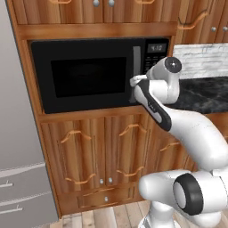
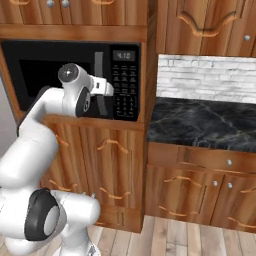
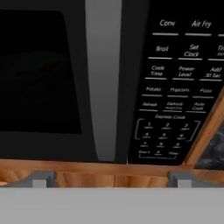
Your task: The microwave is finished heating the steak and carrot. Take the bowl containing the food and place it on the dining counter.
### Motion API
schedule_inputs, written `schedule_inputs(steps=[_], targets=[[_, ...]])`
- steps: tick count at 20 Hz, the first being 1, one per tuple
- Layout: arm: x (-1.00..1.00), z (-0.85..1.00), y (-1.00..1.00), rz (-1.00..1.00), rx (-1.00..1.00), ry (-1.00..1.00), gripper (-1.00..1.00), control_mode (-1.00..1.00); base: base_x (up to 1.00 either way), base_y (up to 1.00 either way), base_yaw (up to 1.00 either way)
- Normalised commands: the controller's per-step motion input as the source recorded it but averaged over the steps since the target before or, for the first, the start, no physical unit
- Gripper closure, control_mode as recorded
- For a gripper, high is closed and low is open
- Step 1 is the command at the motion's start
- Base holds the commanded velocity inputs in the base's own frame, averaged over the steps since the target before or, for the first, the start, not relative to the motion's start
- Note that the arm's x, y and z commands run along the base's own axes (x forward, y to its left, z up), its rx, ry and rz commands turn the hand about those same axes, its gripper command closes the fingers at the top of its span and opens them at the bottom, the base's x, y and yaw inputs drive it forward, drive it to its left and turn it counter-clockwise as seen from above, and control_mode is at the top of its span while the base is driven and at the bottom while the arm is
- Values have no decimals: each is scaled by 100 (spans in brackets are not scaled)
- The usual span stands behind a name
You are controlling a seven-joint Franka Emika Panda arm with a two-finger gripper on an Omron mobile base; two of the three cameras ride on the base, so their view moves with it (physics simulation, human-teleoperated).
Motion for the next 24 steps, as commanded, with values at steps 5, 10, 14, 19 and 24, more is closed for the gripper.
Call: schedule_inputs(steps=[5,10,14,19,24], targets=[[87,-11,1,0,0,0,-100,-100,0,0,0],[76,-24,0,0,0,0,-100,-100,0,0,0],[61,-38,5,0,5,-2,-100,-100,0,0,0],[67,-18,0,0,1,-4,-100,-100,0,0,0],[35,-5,0,0,0,-2,100,-100,0,0,0]])
